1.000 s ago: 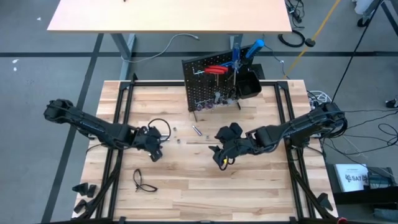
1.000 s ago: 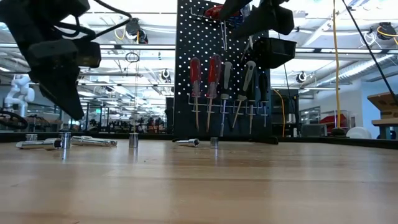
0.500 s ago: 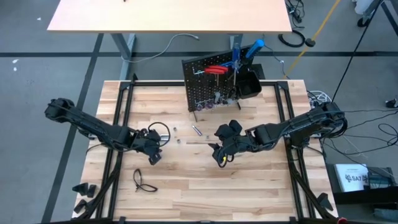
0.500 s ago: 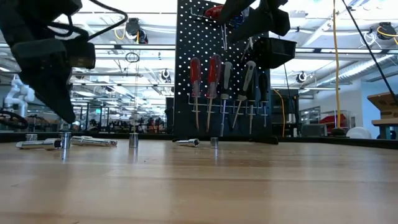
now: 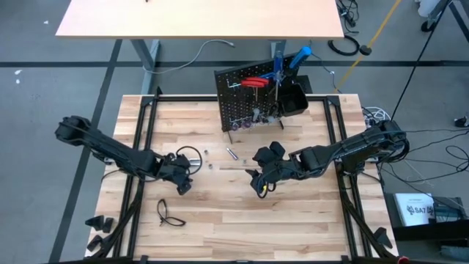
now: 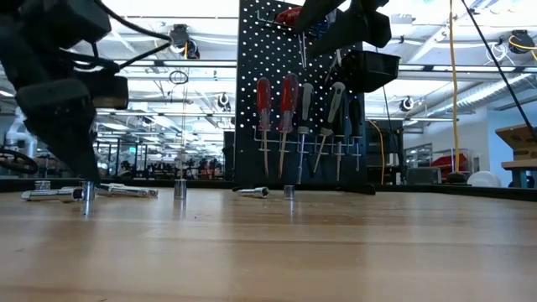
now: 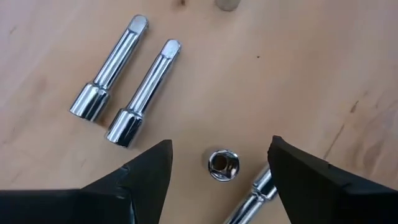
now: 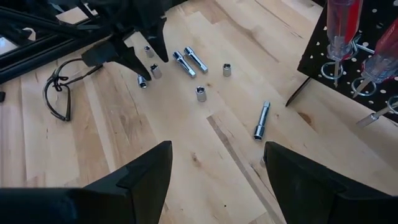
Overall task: Hang tools onto peg board
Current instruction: Put the silver socket into the black bin on the pegboard
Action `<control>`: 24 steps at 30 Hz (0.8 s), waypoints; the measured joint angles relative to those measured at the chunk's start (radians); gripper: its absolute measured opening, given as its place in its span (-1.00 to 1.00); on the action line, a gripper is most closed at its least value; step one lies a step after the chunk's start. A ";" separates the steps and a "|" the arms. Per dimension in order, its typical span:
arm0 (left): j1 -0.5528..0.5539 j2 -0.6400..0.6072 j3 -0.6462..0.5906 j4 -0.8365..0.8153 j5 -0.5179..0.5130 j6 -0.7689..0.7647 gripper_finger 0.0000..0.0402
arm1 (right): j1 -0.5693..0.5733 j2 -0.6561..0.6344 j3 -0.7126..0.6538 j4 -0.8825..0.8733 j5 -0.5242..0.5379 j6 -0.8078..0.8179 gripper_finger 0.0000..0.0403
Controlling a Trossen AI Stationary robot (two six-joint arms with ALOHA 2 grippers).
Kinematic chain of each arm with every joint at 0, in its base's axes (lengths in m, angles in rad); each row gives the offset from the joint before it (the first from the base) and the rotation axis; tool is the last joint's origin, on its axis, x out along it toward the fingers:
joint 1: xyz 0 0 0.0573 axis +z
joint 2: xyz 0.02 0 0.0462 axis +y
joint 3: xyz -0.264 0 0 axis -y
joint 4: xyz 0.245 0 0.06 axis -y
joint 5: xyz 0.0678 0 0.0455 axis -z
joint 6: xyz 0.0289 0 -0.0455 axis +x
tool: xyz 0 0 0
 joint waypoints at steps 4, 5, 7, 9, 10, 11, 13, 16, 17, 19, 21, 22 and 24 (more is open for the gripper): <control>0.000 0.043 -0.005 -0.004 -0.002 0.000 0.32 | 0.000 0.000 0.000 0.000 0.000 0.000 0.23; 0.000 0.054 -0.005 -0.001 -0.003 0.000 0.32 | 0.000 0.000 0.000 0.000 0.000 0.001 0.23; 0.000 0.076 -0.005 0.007 -0.005 0.000 0.32 | 0.000 0.000 0.000 0.000 0.000 0.001 0.23; 0.000 0.094 -0.004 0.017 -0.013 0.000 0.30 | 0.000 0.000 0.000 0.000 0.000 0.003 0.23; 0.000 0.103 -0.003 0.021 -0.018 0.000 0.27 | 0.000 0.000 0.000 0.000 0.000 0.004 0.23; 0.000 0.111 -0.003 0.023 -0.020 0.000 0.23 | 0.000 0.000 0.000 0.000 0.000 0.004 0.23; 0.000 0.120 -0.003 0.026 -0.025 0.000 0.13 | 0.000 0.000 0.000 0.000 0.000 0.004 0.23; 0.000 0.125 -0.003 0.026 -0.030 0.000 -0.09 | 0.000 0.000 0.000 0.000 0.008 0.003 0.23; 0.001 0.125 -0.003 0.026 -0.030 0.001 -0.17 | 0.000 0.000 0.000 0.000 0.017 -0.001 0.23; 0.001 0.127 -0.003 0.033 -0.029 0.001 -0.35 | 0.000 -0.001 0.000 0.000 0.022 -0.002 0.23; 0.001 0.127 -0.003 0.037 -0.029 0.001 -0.57 | 0.000 -0.001 0.000 -0.004 0.019 -0.004 0.23; 0.001 0.127 -0.001 0.037 -0.024 0.001 -0.67 | 0.000 -0.001 0.000 -0.009 0.017 -0.004 0.23; 0.001 0.125 0.011 0.036 -0.019 0.001 -0.72 | -0.001 -0.003 0.000 -0.020 0.002 0.003 0.23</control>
